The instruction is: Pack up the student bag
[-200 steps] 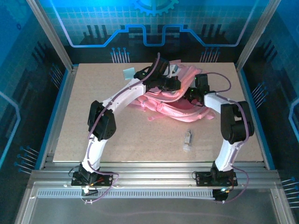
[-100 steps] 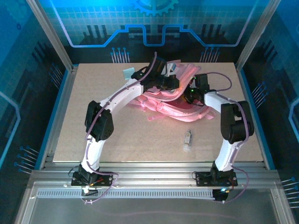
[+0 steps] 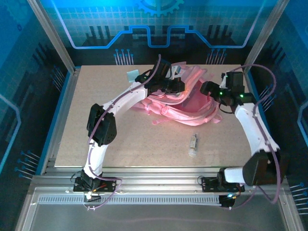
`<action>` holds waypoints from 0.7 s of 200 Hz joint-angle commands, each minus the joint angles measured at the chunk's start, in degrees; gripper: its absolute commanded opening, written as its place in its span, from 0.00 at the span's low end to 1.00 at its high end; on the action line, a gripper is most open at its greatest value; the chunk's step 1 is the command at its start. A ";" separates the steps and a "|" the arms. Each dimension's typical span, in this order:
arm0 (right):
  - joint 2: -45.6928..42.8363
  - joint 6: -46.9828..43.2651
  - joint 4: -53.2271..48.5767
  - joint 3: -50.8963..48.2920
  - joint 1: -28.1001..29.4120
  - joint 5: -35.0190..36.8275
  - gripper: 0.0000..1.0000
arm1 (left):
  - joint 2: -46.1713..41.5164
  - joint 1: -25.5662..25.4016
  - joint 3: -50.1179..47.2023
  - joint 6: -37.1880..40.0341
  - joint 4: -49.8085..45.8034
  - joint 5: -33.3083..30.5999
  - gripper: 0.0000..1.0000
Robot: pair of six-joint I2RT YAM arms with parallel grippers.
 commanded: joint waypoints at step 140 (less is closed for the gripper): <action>-8.33 18.98 11.06 -17.54 28.09 11.31 0.73 | -18.20 11.21 -41.40 -18.21 25.23 -5.03 0.73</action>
